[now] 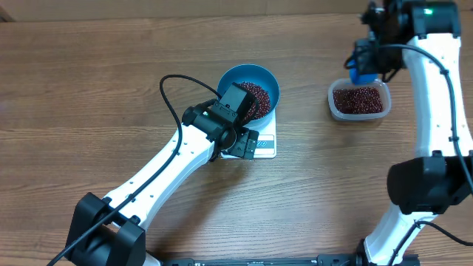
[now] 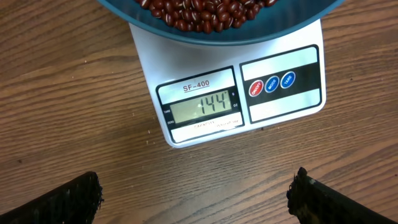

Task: Scoop item into bowl and weigh 150g on scale
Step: 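Move the scoop back into the bean container with the right gripper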

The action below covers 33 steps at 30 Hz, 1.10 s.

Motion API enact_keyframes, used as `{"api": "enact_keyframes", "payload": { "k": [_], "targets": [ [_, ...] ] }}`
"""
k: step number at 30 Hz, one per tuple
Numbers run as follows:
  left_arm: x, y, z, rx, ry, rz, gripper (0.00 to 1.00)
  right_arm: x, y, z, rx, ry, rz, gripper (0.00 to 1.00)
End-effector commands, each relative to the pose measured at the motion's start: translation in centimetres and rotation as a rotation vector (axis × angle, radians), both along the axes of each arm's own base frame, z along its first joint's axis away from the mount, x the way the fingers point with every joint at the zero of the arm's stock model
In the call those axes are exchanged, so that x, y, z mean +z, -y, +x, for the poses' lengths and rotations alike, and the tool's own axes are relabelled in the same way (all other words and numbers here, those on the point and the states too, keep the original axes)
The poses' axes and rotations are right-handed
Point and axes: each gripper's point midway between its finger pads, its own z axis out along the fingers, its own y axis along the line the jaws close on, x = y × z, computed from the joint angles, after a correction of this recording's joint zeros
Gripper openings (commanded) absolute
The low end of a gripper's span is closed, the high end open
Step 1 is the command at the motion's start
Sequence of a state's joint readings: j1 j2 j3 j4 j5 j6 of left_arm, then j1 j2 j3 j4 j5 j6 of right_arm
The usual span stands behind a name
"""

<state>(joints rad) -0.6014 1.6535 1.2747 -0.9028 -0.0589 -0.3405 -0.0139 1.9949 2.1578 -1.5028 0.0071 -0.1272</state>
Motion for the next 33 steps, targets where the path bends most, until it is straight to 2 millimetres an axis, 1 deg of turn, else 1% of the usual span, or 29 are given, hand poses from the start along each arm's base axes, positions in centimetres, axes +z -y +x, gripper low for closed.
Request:
{"api": "enact_keyframes", "payload": {
  "k": [1,4,9,11,14,15,18,20,23,25,33],
  "targets": [
    [0.5,0.2,0.2,0.005,0.008,-0.017,0.99,-2.8,1.6,-0.8,-0.066,-0.071,0.018,0.04],
    [0.5,0.2,0.2,0.005,0.008,-0.017,1.0,-5.1,2.0,-1.5,-0.076,-0.122,0.019,0.04],
    [0.5,0.2,0.2,0.005,0.008,-0.017,1.0,-9.2,1.8,-2.1,-0.073,-0.171,0.021,0.04],
    [0.5,0.3,0.1,0.005,0.008,-0.017,1.0,-10.5,1.7,-2.5,-0.071,-0.191,0.022,0.04],
    [0.5,0.3,0.1,0.005,0.008,-0.017,1.0,-11.6,1.3,-3.2,-0.068,-0.219,0.045,0.04],
    [0.5,0.3,0.1,0.005,0.008,-0.017,1.0,-11.6,0.9,-3.3,-0.064,-0.222,0.067,0.04],
    [0.5,0.3,0.1,0.005,0.008,-0.017,1.0,-10.4,-1.5,-3.0,-0.038,-0.209,0.209,0.04],
    [0.5,0.3,0.1,0.005,0.008,-0.017,1.0,-9.5,-2.1,-2.7,-0.034,-0.194,0.263,0.04],
    [0.5,0.3,0.1,0.004,0.008,-0.017,1.0,-8.4,-1.3,-2.3,-0.052,-0.174,0.266,0.04],
    [0.5,0.3,0.1,0.004,0.008,-0.017,0.99,-7.5,-0.2,-2.3,-0.077,-0.168,0.268,0.04],
    [0.5,0.3,0.1,0.004,0.008,-0.017,1.0,-6.2,2.9,-3.0,-0.158,-0.172,0.278,0.04]
  ]
}}
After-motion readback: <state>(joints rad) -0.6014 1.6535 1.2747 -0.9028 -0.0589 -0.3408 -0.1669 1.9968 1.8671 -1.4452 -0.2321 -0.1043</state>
